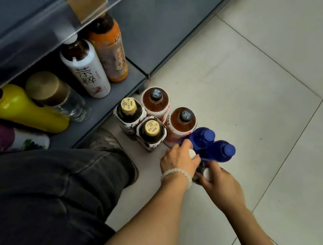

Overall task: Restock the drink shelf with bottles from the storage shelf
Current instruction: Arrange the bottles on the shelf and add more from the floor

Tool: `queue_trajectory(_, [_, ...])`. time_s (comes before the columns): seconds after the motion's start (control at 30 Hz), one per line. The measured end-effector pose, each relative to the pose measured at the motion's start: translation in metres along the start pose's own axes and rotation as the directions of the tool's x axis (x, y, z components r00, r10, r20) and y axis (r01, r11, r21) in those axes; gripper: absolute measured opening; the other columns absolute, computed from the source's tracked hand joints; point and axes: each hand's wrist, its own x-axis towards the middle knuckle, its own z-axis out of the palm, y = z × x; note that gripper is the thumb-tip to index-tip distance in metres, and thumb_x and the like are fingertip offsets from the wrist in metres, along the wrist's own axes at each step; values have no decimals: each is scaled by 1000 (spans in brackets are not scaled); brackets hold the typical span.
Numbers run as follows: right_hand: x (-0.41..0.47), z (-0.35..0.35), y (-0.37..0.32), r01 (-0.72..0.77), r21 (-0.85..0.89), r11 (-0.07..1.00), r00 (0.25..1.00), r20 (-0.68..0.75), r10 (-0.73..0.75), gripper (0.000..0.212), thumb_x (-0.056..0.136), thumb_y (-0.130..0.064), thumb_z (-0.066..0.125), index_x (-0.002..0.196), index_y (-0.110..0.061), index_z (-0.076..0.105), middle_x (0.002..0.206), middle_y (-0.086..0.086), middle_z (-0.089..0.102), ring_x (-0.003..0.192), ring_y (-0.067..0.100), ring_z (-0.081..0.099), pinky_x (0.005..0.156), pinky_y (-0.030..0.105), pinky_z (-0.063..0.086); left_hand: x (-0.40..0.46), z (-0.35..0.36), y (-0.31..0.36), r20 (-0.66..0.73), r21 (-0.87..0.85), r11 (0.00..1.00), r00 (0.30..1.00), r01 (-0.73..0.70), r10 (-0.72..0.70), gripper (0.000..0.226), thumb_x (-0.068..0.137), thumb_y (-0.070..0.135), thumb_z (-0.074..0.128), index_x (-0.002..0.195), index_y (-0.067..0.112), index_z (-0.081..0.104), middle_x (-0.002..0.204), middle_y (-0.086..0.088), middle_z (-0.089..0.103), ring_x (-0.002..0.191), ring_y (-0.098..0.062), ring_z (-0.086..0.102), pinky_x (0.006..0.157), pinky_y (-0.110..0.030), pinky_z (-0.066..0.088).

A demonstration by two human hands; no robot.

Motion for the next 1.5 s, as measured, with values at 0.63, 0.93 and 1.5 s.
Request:
queue_trajectory(0.63, [-99,-108,-46,246,105,964,932,-297,-206,32,88,-47,52,107,-21,53,91,9,64,87,29,59,61,31,37,-130,-127,23,-152,31,989,977,-144,147,16,78,44,60,88,33,55,100,0,62,92,-24,58,82,-37,51])
queue_trajectory(0.93, [-121,-210,-140,532,19,847,762,-448,-468,35,87,-44,59,106,-16,56,90,8,68,89,28,61,70,33,44,-199,-280,47,-375,214,939,865,-268,333,9,78,40,60,86,34,58,100,6,63,93,-21,57,79,-35,49])
queue_trajectory(1.5, [-99,-271,-381,815,7,580,530,-414,-740,28,88,-43,58,99,-18,57,80,1,61,78,21,57,63,29,40,-247,-514,-24,-583,257,965,788,-49,196,11,82,41,54,89,37,61,103,5,62,96,-20,56,83,-33,47])
